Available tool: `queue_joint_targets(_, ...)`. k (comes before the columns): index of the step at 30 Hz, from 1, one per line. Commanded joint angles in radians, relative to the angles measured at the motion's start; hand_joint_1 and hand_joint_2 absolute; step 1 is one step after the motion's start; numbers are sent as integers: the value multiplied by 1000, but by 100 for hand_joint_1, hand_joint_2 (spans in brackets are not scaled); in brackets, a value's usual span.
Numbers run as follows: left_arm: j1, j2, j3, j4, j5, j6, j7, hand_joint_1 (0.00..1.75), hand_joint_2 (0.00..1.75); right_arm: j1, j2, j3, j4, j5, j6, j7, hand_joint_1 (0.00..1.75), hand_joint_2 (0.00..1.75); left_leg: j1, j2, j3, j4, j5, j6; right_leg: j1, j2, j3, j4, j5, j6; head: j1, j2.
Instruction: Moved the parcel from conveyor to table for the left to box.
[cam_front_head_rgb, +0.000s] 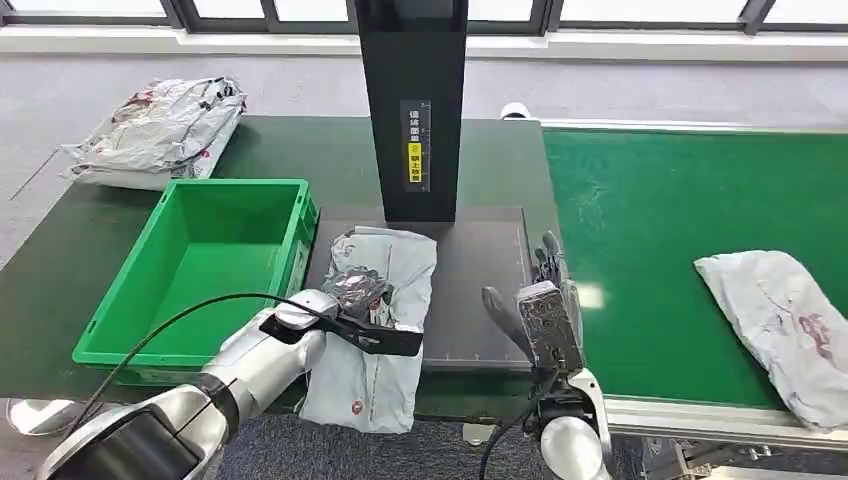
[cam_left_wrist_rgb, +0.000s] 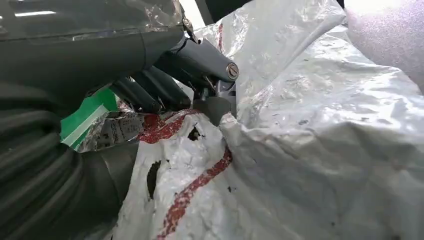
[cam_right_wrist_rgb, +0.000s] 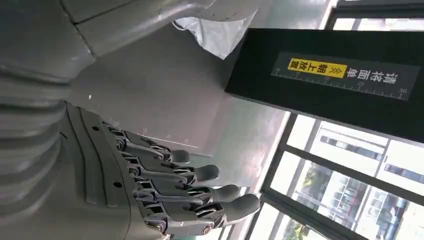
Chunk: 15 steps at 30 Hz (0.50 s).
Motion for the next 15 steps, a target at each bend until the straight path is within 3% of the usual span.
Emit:
queue_joint_targets(1, -30, 24, 88, -65, 22, 267, 82, 175, 175, 101, -7, -69, -69, 15, -39, -5, 0, 175, 2, 1, -13, -1, 6, 1, 2, -5, -12, -2, 6, -1, 0, 0)
queue_joint_targets(3, -42, 35, 190, -208, 39, 337, 116, 175, 175, 130, -3, -82, -104, 18, -51, -6, 0, 175, 2, 0, -2, 2, 4, 0, 2, -4, -10, 1, 4, -1, 0, 0)
queue_joint_targets(9, -9, 60, 457, -568, 12, 452, 143, 175, 175, 164, 1, -90, -129, 28, -92, -2, 0, 175, 2, 0, -17, 4, 8, -2, 2, -5, -25, 1, 7, -2, 0, 0)
queue_joint_targets(15, -6, 45, 605, -657, -11, 508, 116, 175, 175, 151, 2, -98, -111, 29, -125, 0, 0, 175, 2, 7, -15, 0, 8, -2, 2, 2, -26, -1, 9, -2, 0, 0)
